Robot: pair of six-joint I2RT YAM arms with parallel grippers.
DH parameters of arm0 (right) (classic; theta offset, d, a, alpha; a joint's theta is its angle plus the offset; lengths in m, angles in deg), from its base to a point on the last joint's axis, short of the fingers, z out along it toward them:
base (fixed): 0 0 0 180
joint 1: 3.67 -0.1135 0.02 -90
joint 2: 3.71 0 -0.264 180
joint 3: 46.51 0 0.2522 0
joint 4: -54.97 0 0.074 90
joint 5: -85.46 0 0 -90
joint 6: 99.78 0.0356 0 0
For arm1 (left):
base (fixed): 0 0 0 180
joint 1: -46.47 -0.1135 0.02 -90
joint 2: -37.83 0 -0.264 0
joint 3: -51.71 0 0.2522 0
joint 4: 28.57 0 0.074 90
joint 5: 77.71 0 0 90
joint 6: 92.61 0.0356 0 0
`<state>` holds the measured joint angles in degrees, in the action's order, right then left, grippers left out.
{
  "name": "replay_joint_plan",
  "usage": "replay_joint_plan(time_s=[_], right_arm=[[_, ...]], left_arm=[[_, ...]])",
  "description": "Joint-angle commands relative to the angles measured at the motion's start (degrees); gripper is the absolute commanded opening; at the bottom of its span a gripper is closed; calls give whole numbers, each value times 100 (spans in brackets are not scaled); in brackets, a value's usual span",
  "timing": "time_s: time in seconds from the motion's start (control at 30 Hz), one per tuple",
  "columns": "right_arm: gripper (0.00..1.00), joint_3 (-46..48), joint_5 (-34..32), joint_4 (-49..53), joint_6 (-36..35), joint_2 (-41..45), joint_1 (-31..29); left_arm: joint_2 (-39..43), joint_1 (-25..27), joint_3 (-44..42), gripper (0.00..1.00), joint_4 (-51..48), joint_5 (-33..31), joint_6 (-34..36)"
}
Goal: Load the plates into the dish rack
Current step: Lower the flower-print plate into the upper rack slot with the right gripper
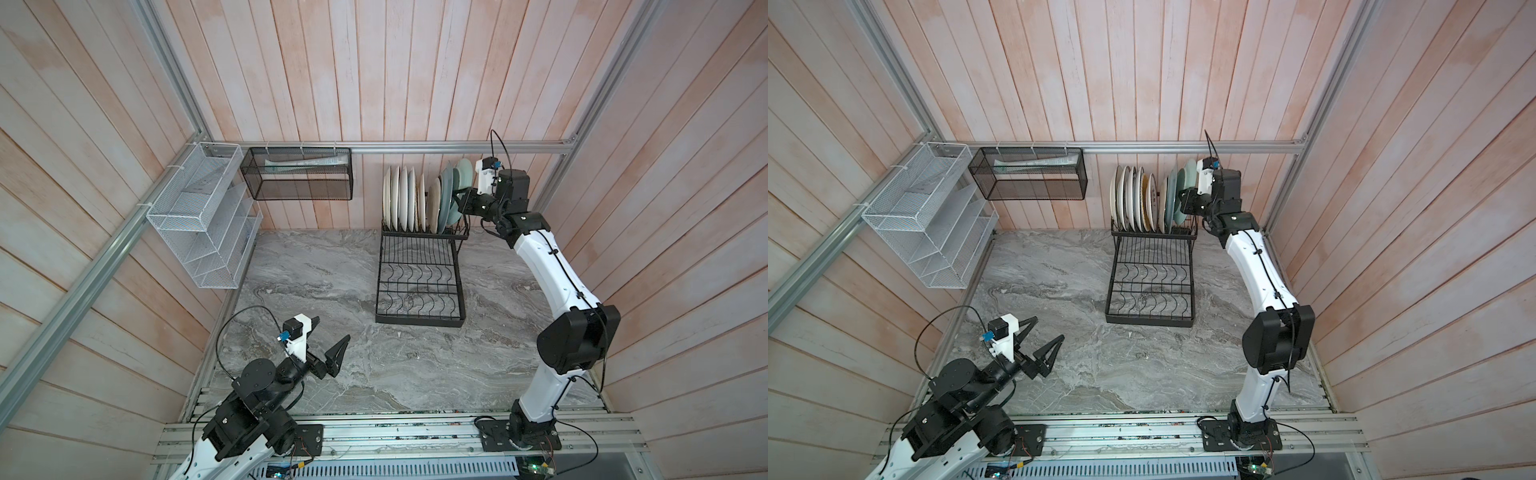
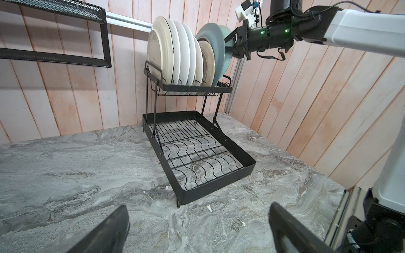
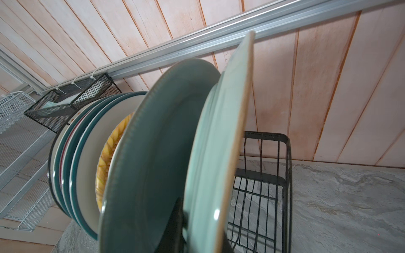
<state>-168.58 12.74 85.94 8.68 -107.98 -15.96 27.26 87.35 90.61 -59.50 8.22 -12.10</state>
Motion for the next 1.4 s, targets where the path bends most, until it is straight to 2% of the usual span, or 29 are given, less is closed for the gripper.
replay_joint_plan(time_s=[0.0,0.3,1.37], right_arm=[[0,-376,-122,-568,-70,108,-58],[0,-238,-537,-534,-276,205,-159],[0,98,-962,-306,-683,11,-370]], left_arm=[[5,-37,-1,100,7,27,-57],[2,-52,-10,100,21,30,-70],[-30,-108,-20,100,25,38,-87]])
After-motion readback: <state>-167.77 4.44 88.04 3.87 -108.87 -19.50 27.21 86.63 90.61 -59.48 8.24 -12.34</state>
